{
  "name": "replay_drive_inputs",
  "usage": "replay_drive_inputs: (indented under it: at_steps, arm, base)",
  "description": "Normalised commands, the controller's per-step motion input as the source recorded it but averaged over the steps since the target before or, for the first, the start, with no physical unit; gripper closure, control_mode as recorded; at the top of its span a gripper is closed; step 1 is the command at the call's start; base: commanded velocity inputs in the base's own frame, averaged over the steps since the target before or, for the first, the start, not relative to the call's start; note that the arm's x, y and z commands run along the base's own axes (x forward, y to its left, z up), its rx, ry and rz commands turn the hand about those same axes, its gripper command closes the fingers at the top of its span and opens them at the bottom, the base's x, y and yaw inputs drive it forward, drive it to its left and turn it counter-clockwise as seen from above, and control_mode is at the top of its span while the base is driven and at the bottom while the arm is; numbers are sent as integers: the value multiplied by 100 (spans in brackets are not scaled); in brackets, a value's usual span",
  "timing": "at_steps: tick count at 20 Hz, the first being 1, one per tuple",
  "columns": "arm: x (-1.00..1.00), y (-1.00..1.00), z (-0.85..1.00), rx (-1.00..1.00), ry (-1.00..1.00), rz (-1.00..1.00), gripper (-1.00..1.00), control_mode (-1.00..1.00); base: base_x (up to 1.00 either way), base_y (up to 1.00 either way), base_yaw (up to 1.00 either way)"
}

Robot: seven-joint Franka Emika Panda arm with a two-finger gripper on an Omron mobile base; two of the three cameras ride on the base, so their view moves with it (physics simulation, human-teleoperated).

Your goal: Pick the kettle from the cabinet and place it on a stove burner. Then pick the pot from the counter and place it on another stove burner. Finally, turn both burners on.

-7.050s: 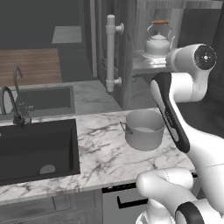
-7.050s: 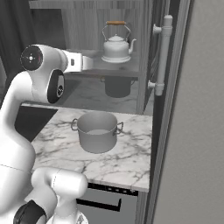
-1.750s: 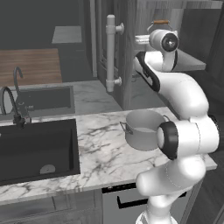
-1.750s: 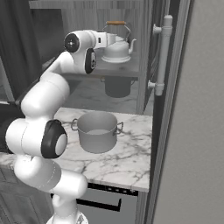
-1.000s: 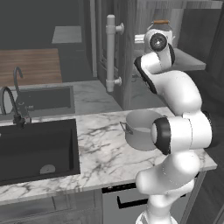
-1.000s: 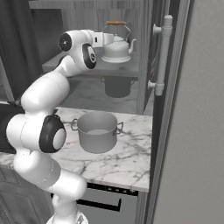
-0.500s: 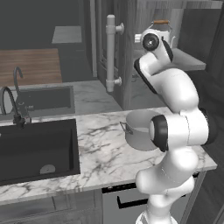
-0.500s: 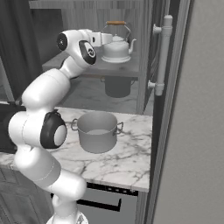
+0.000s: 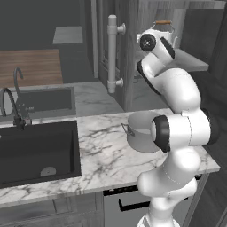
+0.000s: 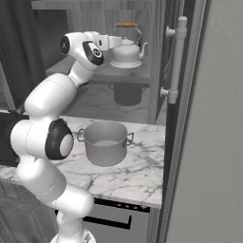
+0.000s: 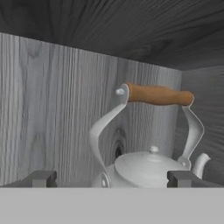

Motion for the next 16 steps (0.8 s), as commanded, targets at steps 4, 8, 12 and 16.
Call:
replay_drive_inputs:
  at_steps: [4,8,12,16]
  arm:
    - [0,0,18,0,-1,-6,-100,-100]
    - [0,2,19,-2,0,-5,-100,-100]
    - [1,6,11,-2,0,-4,-100,-100]
    - [10,7,0,0,0,-3,-100,-100]
  base:
    - [0,0,0]
    - [0,0,0]
    - [0,0,0]
    - [0,0,0]
